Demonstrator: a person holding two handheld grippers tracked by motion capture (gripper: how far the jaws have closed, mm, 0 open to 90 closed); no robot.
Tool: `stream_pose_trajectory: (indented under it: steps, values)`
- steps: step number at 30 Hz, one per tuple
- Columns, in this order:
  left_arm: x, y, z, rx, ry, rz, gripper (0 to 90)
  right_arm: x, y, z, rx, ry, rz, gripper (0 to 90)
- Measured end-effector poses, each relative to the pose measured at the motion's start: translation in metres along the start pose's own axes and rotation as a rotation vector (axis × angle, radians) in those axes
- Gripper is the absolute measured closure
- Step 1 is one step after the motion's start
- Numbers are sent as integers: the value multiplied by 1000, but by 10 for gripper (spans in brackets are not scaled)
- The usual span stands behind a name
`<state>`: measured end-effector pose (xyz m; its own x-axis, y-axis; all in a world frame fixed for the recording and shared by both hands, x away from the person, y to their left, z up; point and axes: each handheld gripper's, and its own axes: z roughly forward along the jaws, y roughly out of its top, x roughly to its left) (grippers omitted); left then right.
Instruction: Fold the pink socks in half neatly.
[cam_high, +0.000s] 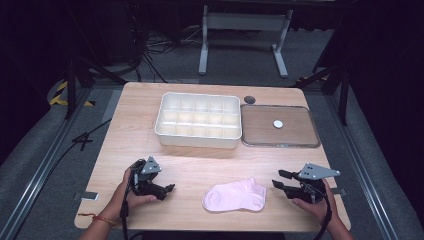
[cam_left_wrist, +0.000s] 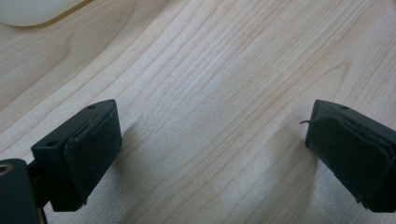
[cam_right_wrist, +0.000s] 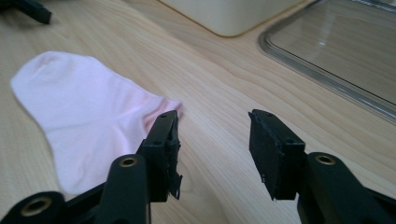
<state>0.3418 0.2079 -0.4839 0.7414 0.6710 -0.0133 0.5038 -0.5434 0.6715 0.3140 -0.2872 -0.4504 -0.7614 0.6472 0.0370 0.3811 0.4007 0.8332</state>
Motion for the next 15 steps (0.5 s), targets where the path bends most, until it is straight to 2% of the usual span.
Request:
stream_pose_trajectory:
  steps: [6,10,12,13,15]
  values:
    - [-2,1,0,6,11,-7,35,21,12,16,18,60,-68,646]
    - [-3,1,0,8,18,-13,37,40,20,33,34,128,-116,717]
    - [-5,2,-2,6,18,1,76,49,23,41,40,155,-137,757]
    - [-7,2,-2,-1,11,-4,109,52,25,45,44,176,-141,775]
    - [-9,2,-3,-11,0,6,170,61,26,53,63,191,-172,796]
